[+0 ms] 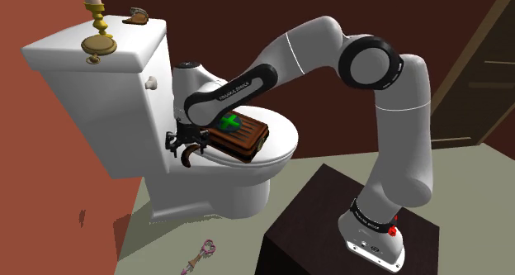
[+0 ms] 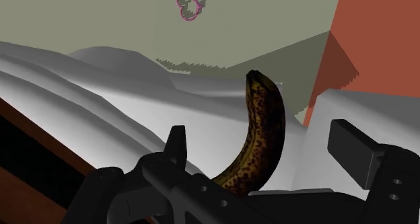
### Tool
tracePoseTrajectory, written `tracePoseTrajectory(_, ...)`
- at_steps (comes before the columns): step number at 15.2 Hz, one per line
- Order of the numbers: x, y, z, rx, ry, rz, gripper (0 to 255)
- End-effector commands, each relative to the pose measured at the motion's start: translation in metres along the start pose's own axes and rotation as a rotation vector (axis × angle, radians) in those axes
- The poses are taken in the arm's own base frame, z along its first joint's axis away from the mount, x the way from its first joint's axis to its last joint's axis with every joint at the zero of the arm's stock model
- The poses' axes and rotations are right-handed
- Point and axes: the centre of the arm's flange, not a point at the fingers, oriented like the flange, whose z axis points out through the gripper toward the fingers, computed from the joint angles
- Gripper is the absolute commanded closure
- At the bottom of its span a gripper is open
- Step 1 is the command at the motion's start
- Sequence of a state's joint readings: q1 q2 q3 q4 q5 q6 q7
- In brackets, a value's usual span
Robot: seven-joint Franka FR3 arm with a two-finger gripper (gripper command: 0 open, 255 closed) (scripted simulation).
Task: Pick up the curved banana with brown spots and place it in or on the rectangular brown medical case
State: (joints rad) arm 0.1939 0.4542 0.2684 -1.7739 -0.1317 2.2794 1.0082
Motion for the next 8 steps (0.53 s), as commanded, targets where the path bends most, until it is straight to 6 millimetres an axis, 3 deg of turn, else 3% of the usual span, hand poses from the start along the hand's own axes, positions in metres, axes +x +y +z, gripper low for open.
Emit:
tracePoseTrajectory(1,0.0076,-0.004,0.0358,0.049,0.011,0.01,255)
tracePoseTrajectory(8,0.0151,-0.0016,0.0403,0.049,0.012,0.01,255)
